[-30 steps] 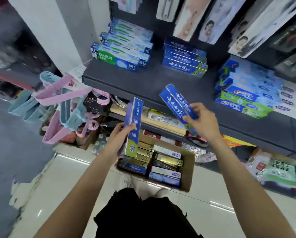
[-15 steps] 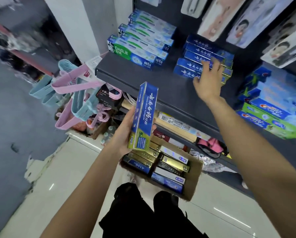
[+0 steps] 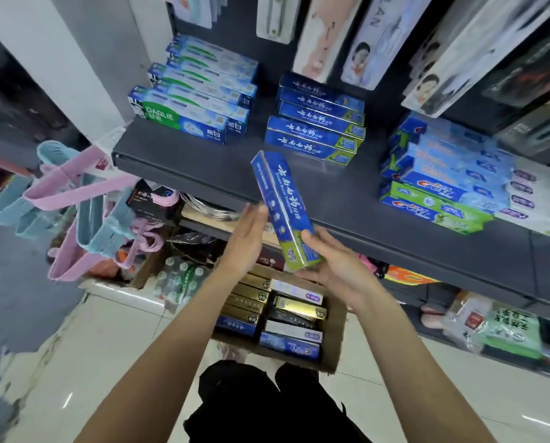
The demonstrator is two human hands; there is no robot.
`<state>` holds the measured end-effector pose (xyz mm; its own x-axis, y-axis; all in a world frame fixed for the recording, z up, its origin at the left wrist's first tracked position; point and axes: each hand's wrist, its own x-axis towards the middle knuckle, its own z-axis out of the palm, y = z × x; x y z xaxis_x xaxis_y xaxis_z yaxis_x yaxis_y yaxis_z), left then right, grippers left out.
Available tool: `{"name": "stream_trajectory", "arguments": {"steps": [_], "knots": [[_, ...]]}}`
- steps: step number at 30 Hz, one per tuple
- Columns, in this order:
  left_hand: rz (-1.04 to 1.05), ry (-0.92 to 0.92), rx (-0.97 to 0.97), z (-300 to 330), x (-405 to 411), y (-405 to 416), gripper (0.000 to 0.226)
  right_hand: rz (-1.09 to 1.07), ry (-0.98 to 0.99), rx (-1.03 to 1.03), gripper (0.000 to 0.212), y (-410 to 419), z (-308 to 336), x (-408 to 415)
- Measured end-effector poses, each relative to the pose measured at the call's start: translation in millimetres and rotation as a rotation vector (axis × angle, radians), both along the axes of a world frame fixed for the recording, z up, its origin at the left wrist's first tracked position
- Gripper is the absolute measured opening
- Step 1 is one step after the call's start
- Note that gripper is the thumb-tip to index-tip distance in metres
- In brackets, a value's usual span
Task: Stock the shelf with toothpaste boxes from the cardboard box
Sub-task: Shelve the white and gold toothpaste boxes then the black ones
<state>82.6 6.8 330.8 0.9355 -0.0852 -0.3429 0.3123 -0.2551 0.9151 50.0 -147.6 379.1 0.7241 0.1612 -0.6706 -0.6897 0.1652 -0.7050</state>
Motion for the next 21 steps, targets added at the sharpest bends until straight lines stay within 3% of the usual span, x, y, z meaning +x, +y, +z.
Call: {"name": "stream_trajectory", "arguments": {"steps": [2, 4, 8, 11, 16, 21], "knots": [[-0.131, -0.262, 0.452, -18, 19, 13, 0.051, 0.081, -0.09, -0.2, 0.036, -26, 5, 16], [-0.233, -0.359, 0.752, -34, 37, 28, 0.053, 0.184, -0.258, -0.546, 0.042, -47, 6, 37], [-0.416, -0.363, 1.011, -45, 49, 42, 0.061, 0.428, -0.617, -1.143, 0.048, -78, -9, 90], [-0.434, -0.38, 1.057, -46, 48, 42, 0.064, 0.454, -0.702, -1.322, 0.044, -89, -26, 124], [-0.392, -0.384, 0.967, -49, 50, 42, 0.063, 0.193, -0.628, -1.558, 0.036, -79, -49, 139], [-0.071, -0.555, 0.609, -43, 20, 50, 0.038, 0.055, -0.831, -1.366, 0.029, -25, -58, 60]]}}
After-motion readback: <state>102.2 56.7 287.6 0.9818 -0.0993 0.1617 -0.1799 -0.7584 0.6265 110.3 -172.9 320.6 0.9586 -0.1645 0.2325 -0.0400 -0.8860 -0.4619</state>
